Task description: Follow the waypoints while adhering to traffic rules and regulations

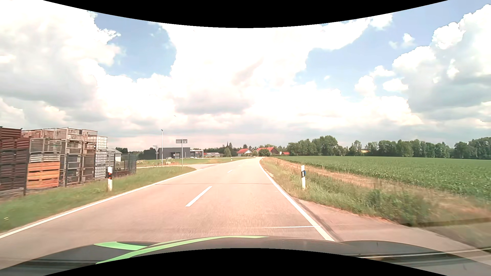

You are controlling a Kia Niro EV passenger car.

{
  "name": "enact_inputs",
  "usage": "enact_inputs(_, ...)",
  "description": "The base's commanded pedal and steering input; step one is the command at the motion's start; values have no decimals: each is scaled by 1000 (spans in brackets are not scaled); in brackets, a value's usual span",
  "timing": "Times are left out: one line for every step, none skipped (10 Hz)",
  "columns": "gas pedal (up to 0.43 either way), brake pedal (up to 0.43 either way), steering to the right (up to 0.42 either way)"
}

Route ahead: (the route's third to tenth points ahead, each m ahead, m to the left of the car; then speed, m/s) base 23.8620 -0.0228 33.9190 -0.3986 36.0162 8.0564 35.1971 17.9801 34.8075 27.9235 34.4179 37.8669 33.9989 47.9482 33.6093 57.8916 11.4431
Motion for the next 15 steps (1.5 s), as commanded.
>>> enact_inputs(0, 220, 3)
enact_inputs(0, 220, 3)
enact_inputs(0, 220, 4)
enact_inputs(0, 226, 4)
enact_inputs(0, 232, 6)
enact_inputs(0, 226, 6)
enact_inputs(0, 226, 7)
enact_inputs(0, 232, 8)
enact_inputs(0, 232, 8)
enact_inputs(0, 232, 11)
enact_inputs(0, 238, 13)
enact_inputs(0, 238, 13)
enact_inputs(0, 238, 13)
enact_inputs(0, 238, 13)
enact_inputs(0, 238, 13)
